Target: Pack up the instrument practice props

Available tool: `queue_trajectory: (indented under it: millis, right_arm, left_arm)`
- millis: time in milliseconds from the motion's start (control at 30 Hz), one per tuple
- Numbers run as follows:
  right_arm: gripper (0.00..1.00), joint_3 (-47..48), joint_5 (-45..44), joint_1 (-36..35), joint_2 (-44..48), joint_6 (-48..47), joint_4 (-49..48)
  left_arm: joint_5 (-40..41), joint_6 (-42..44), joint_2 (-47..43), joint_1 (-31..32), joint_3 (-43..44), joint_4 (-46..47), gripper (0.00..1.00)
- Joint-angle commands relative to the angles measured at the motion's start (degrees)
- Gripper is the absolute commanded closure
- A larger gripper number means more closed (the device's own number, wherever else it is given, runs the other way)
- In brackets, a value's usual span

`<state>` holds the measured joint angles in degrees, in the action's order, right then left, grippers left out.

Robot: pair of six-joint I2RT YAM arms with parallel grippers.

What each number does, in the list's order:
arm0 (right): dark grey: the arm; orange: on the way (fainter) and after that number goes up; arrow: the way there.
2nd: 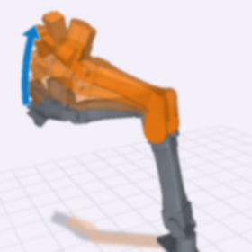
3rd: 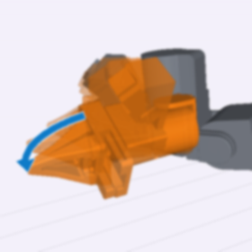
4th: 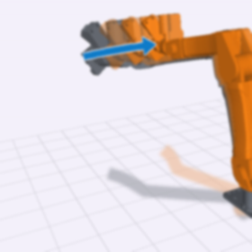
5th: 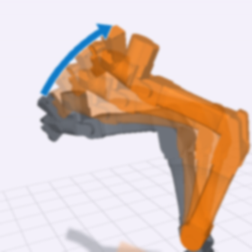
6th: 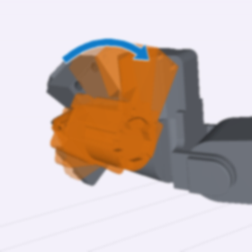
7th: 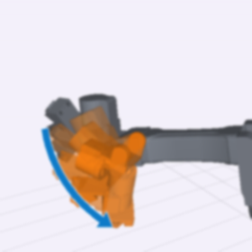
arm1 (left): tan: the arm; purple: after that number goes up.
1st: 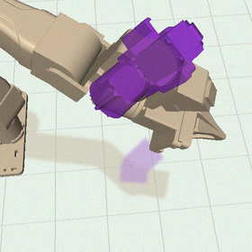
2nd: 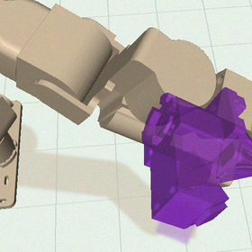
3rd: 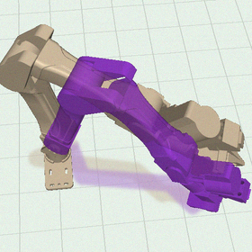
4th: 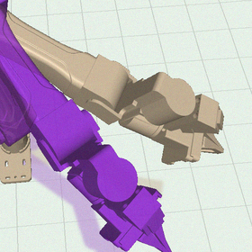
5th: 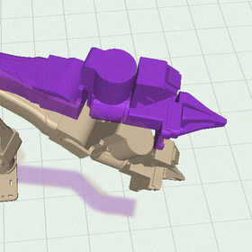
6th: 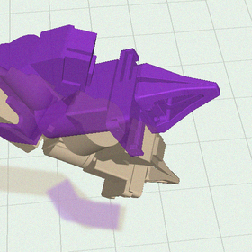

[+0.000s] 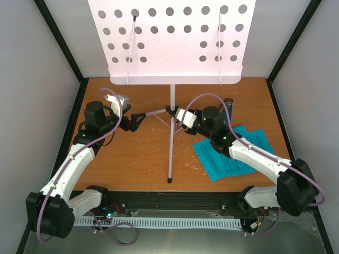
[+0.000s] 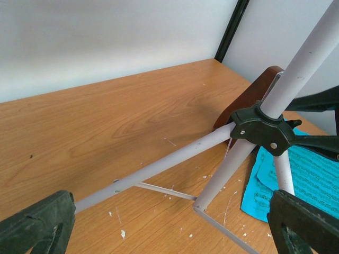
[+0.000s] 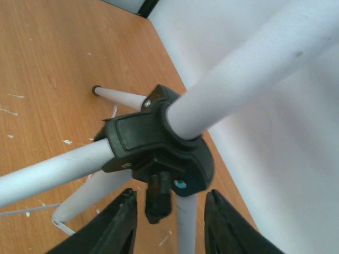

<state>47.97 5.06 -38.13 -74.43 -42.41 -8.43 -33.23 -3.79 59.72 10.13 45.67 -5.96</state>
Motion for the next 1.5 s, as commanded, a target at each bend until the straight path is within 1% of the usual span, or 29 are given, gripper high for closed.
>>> queue_trajectory:
  millis: [0, 100, 200, 333, 367, 400, 467, 667, 733, 833, 967, 1067, 1100, 1233, 1300, 1333, 1467]
  right_arm:
    - [0.52, -1.47, -0.32, -0.10, 4.04, 3.10, -3.87]
    - [0.37, -5.11, 1.83, -0.10, 8.32, 12.29, -6.60]
    - [0.29, -10.04, 2.62, -0.10, 12.03, 23.51, -10.69]
    - [0.20, -14.83, -0.22, -0.10, 15.13, 42.63, -15.48]
    - [0.16, -15.08, -1.98, -0.10, 15.40, 47.93, -15.71]
    - [0.14, -14.70, -3.30, -0.05, 15.50, 55.16, -15.20]
    - [0.12, -13.03, -4.39, -0.02, 15.15, 64.58, -12.71]
    - [0.14, -10.36, -4.75, -0.01, 12.29, 96.59, -11.46]
    - [0.14, -9.91, -4.18, -0.02, 11.14, 105.03, -11.09]
    - [0.13, -8.40, -3.22, -0.02, 9.11, 114.77, -8.22]
    - [0.14, -7.40, -0.45, -0.02, 6.14, 122.39, -9.76]
    - [0.18, -6.06, 0.00, -0.02, 4.57, 124.23, -10.11]
    - [0.21, -5.74, -0.27, -0.02, 4.27, 124.36, -9.91]
    - [0.38, -5.95, -1.32, -0.02, 3.35, 126.80, -10.39]
    - [0.44, -6.12, -0.97, -0.02, 2.66, 127.91, -11.47]
    - [0.46, -6.06, -0.81, -0.02, 2.25, 128.35, -11.61]
    - [0.45, -5.67, 0.45, -0.02, 0.94, 129.60, -12.48]
  left_arm:
    - [0.02, 0.27, -1.14, 0.41, -0.04, 1.38, 0.00]
    - [0.40, 0.28, -1.10, 0.48, -0.04, 1.36, 0.01]
    - [0.51, 0.21, -0.80, 0.50, -0.05, 1.44, 0.01]
    - [0.58, 0.10, -0.36, 0.66, 0.04, 1.39, 0.00]
    - [0.70, -0.02, -0.32, 0.67, 0.08, 1.41, 0.01]
    - [0.79, 0.01, -0.31, 0.70, 0.06, 1.39, 0.00]
    - [1.04, -0.01, -0.31, 0.75, 0.08, 1.39, 0.00]
    - [1.84, 0.16, -0.78, 0.79, 0.06, 1.12, 0.00]
    - [2.07, 0.19, -1.11, 0.85, -0.01, 1.17, 0.01]
    - [2.24, 0.24, -1.43, 0.95, -0.05, 1.13, 0.01]
    - [2.41, 0.28, -1.46, 1.10, -0.14, 1.15, 0.01]
    - [2.47, 0.32, -1.50, 1.25, -0.04, 1.12, 0.01]
    - [2.61, 0.36, -1.58, 1.21, -0.05, 1.00, 0.01]
    - [2.96, 0.53, -1.75, 1.29, -0.05, 1.01, 0.01]
    - [2.96, 0.54, -1.79, 1.30, -0.05, 1.02, 0.01]
    - [2.98, 0.54, -1.80, 1.30, -0.01, 1.00, 0.01]
    - [2.90, 0.45, -1.70, 1.47, -0.05, 1.00, 0.00]
